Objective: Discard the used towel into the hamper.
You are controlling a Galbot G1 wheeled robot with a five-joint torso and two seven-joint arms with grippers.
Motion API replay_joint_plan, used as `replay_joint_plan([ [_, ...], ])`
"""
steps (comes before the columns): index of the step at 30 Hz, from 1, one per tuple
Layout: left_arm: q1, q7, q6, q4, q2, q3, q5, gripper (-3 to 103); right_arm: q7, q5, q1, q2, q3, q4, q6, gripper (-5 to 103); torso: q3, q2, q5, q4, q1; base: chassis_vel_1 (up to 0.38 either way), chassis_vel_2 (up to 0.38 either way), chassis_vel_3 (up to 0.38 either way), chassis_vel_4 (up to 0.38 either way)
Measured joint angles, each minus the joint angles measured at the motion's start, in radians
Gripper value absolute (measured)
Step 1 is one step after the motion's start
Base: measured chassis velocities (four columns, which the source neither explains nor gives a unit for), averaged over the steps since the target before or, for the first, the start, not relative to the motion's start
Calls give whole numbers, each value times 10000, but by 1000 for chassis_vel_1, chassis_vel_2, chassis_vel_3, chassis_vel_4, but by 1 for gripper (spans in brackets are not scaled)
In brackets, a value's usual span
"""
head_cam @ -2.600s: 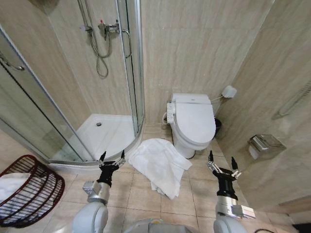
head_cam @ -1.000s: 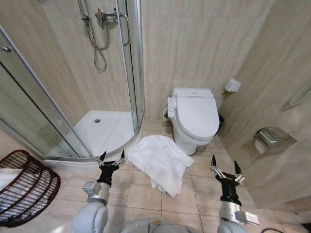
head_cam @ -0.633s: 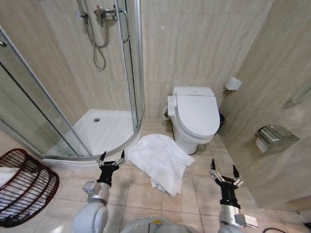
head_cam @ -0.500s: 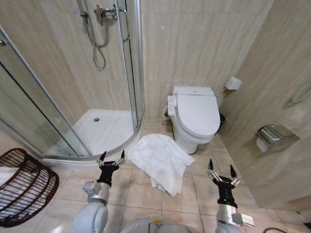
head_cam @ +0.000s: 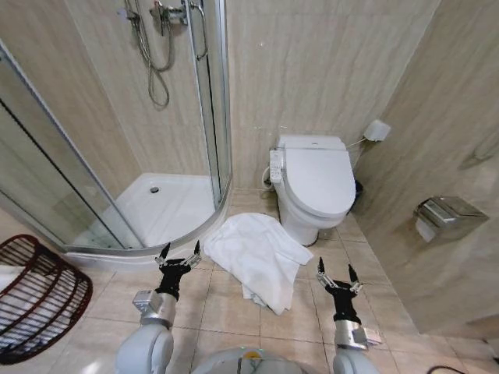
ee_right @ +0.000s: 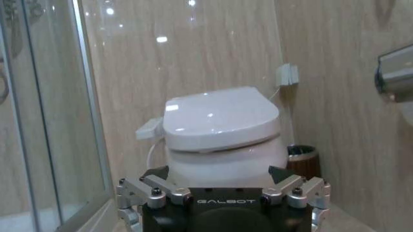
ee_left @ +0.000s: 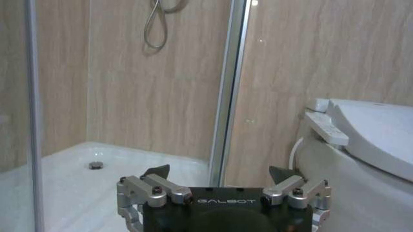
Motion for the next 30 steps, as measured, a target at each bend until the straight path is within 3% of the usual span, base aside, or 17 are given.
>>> replay_joint_plan([
  [16,0,0,1,0,0,0,0,100,39,400,-63,-266,-203,-232,-231,100,25,40,0,-1,13,0,0,0,0],
  [30,1,0,0,0,0,0,0,100,-66,607,-197,-467,-109,-282,160,100,54,82,2,-1,27,-41,35,42,-36],
])
